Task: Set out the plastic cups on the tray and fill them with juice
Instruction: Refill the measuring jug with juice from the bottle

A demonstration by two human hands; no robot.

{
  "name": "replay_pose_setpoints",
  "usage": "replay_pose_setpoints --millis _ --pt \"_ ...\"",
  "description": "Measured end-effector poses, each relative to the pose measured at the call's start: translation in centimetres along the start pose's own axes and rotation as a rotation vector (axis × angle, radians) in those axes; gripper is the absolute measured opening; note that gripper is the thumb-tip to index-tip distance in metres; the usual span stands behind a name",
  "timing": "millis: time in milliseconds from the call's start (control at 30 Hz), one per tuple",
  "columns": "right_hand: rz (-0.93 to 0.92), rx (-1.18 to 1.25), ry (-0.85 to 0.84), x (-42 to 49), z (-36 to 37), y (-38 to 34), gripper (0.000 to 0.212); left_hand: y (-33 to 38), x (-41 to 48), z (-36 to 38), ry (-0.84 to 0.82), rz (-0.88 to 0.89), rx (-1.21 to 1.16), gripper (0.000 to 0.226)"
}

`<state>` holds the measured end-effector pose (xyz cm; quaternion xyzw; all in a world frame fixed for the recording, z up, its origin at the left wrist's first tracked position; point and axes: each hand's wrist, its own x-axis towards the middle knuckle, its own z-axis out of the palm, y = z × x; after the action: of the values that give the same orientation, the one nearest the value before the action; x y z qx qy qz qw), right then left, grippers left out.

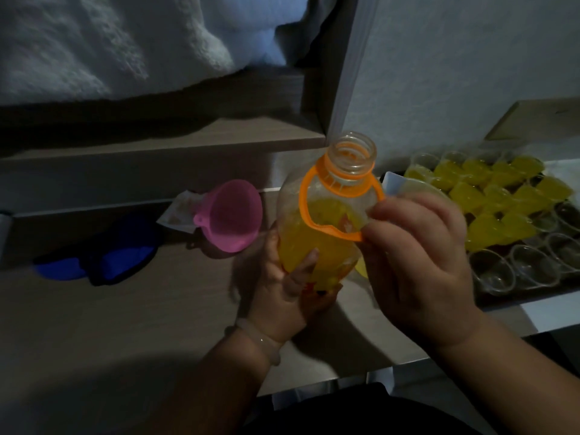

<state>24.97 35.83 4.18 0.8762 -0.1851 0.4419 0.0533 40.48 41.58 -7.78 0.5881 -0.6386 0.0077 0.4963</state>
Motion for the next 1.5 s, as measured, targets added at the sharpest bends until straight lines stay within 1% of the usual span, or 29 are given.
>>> replay_pose_setpoints --millis 67,133,233,367,467,533,633,733,800,867,967,1033,1167,1267,1367,1500 --pt "-0.030 -0.047 -0.030 -0.1 0.1 -0.3 0.022 0.1 0.2 -0.2 -0.016 0.019 -0.029 0.095" --pt "0.015 -0.018 -0.066 0.1 0.0 -0.6 0.022 0.1 0.4 -0.4 -0.037 -0.013 -0.069 0.103" --pt "0.082 0.003 -0.070 0.4 -0.4 -0.1 0.021 -0.3 0.0 -0.1 -0.028 0.059 0.058 0.102" --pt "0.036 -0.035 -0.063 0.5 -0.7 0.4 0.014 -0.3 -0.2 0.1 0.016 0.063 0.104 0.103" --pt "-0.007 -0.086 -0.069 0.5 -0.7 -0.1 0.010 -0.2 0.2 -0.6 0.006 0.111 0.083 0.091" --pt "0.019 -0.099 -0.074 0.4 -0.9 -0.4 0.009 -0.2 0.5 -1.3 -0.014 0.125 0.081 0.088" --pt "0.065 -0.103 -0.069 0.4 -1.3 -0.6 0.012 -0.1 1.1 -2.7 -0.077 0.114 0.072 0.099" --pt "0.087 -0.108 -0.083 0.4 -1.5 -0.9 0.028 0.0 2.1 -4.7 -0.154 0.157 0.136 0.105" --pt "0.104 -0.100 -0.101 0.4 -1.6 -1.1 0.036 0.2 2.9 -6.2 -0.258 0.187 0.177 0.101" --pt "0.154 -0.083 -0.096 0.2 -1.7 -0.9 0.034 0.5 3.8 -7.6 -0.346 0.207 0.241 0.095" --pt "0.219 -0.064 -0.062 0.1 -1.6 -0.5 0.022 1.3 5.3 -9.4 -0.496 0.229 0.345 0.090" --pt "0.252 -0.056 -0.051 0.2 -1.6 -0.4 0.024 1.7 6.3 -10.4 -0.578 0.251 0.411 0.089" --pt "0.295 -0.057 -0.046 0.7 -1.9 -0.4 0.028 2.6 7.8 -11.8 -0.698 0.254 0.500 0.096" --pt "0.328 -0.092 -0.096 1.3 -2.2 -0.8 0.037 3.4 8.8 -12.4 -0.765 0.261 0.555 0.096" --pt "0.379 -0.170 -0.189 1.7 -2.3 -1.3 0.048 4.5 9.4 -12.5 -0.806 0.269 0.598 0.097" --pt "0.412 -0.246 -0.299 2.4 -2.7 -1.5 0.059 5.4 9.5 -12.4 -0.834 0.271 0.638 0.108"
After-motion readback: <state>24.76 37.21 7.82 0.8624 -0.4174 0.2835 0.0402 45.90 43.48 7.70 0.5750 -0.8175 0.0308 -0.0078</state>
